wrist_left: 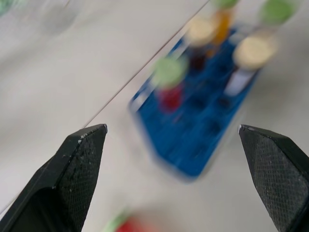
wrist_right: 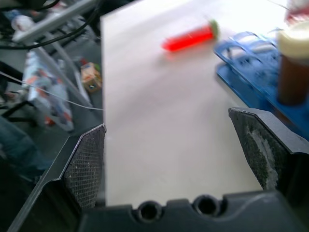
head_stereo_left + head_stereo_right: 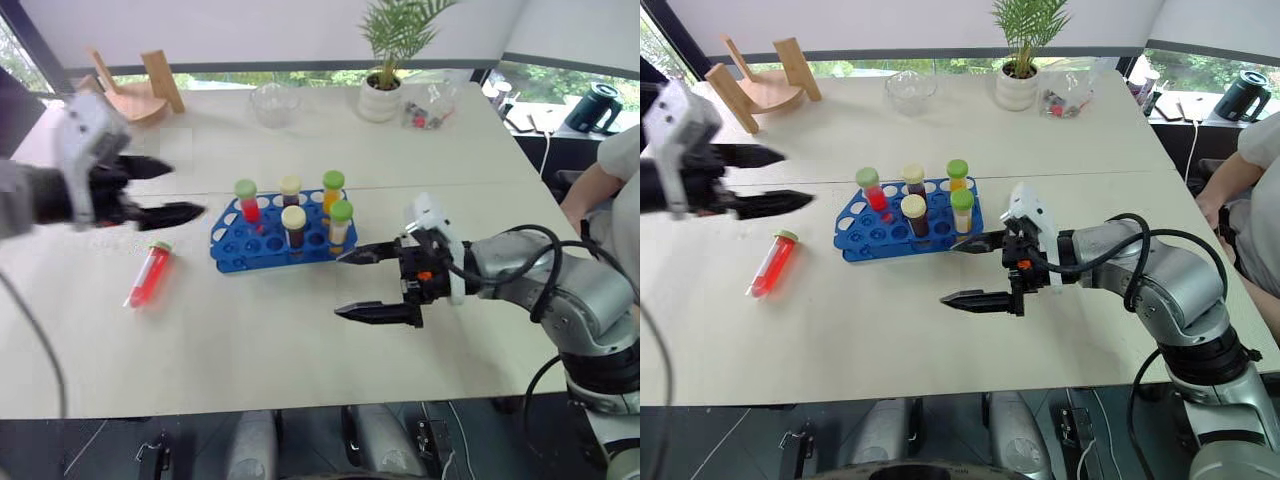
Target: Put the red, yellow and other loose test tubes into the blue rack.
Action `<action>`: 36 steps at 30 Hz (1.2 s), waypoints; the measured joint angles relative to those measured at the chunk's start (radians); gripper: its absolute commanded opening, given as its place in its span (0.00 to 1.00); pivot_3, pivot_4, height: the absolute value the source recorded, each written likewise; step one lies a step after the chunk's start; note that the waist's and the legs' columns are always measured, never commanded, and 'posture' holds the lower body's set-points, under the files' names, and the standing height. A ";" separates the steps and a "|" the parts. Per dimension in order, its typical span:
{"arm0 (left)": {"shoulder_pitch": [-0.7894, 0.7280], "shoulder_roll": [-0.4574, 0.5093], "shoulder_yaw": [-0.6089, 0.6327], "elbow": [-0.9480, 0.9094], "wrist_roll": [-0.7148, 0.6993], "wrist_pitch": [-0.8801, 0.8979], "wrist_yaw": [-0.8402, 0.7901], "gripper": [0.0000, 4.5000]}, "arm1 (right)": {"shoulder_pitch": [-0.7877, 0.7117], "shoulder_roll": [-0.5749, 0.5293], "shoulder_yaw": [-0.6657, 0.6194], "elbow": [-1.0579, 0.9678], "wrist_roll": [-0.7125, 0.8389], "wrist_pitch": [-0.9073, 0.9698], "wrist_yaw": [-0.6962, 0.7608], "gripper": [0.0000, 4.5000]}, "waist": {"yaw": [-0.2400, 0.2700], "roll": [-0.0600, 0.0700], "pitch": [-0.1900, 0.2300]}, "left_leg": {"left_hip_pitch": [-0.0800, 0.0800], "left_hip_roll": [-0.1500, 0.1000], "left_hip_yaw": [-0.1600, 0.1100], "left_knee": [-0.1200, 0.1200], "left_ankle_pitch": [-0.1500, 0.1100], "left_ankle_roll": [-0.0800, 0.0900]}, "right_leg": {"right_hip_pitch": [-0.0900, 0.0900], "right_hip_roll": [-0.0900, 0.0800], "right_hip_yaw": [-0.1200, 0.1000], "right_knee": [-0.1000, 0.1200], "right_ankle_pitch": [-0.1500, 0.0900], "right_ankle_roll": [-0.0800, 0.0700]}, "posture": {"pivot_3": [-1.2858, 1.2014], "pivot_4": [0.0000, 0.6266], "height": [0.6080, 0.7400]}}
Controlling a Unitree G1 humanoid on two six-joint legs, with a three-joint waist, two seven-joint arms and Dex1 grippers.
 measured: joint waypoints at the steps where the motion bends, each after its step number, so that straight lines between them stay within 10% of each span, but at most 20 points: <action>1: -0.085 0.006 -0.108 0.095 0.079 0.028 -0.038 1.00 | -0.015 0.006 0.014 0.002 -0.004 -0.011 0.011 1.00 | 0.001 0.000 0.000 | 0.000 0.000 0.001 0.000 0.000 0.000 | 0.000 0.000 0.000 0.000 0.000 0.000 | 0.52 0.24 1.00; 10: -0.470 -0.260 -0.688 0.696 0.543 0.059 -0.316 1.00 | -0.010 0.111 0.133 0.064 -0.134 -0.134 0.012 1.00 | 0.001 -0.002 -0.001 | -0.017 0.000 0.000 0.002 0.000 0.000 | -0.017 0.000 -0.001 0.004 0.001 0.003 | 0.52 0.24 1.00; 29: -0.397 -0.444 -0.712 0.822 0.669 0.286 -0.379 1.00 | 0.082 0.144 0.089 -0.009 -0.109 -0.110 -0.094 1.00 | 0.003 -0.002 -0.001 | -0.018 0.000 -0.003 0.005 0.000 0.000 | -0.016 -0.001 -0.003 0.008 0.001 0.002 | 0.52 0.24 1.00; 36: -0.368 -0.473 -0.625 0.789 0.656 0.343 -0.240 0.38 | 0.090 0.122 0.078 -0.018 -0.099 -0.094 -0.095 1.00 | 0.003 -0.002 -0.001 | -0.013 0.000 -0.004 0.005 0.000 0.000 | -0.012 -0.001 -0.003 0.010 0.001 0.002 | 0.52 0.24 1.00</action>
